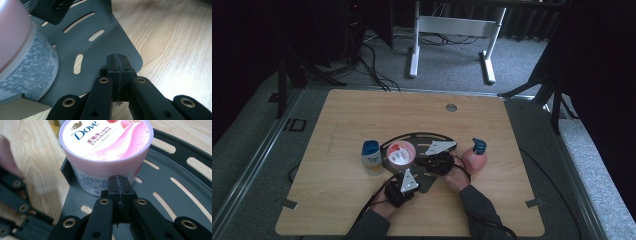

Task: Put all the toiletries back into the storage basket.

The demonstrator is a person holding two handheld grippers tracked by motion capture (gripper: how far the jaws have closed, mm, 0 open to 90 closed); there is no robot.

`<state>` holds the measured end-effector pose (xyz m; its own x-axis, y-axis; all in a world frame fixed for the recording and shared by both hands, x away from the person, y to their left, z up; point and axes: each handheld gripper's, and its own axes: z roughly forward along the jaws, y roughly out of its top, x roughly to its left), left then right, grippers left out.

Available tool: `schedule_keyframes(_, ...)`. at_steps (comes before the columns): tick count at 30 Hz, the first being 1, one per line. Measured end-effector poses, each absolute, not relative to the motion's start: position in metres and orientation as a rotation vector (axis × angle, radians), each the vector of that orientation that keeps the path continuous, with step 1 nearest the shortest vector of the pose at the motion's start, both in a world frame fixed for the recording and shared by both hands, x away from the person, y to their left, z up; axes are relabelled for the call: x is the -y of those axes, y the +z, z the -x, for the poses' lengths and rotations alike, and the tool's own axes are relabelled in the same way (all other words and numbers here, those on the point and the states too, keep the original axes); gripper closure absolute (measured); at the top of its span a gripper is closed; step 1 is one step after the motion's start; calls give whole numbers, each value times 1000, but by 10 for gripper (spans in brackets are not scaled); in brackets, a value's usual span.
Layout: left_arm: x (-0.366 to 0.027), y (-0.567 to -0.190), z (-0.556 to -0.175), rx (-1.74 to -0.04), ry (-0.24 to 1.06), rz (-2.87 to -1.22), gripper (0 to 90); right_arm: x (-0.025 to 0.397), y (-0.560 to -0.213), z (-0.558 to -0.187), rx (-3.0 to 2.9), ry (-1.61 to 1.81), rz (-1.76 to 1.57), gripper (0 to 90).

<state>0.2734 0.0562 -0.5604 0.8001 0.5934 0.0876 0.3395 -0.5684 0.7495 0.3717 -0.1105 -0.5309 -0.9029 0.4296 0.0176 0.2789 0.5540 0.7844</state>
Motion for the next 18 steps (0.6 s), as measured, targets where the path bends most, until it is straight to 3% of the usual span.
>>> schedule_keyframes(18, -56, -560, -274, -685, 428, -2221, 900, 79, -531, -381, -2629, 1295, -586, 900)
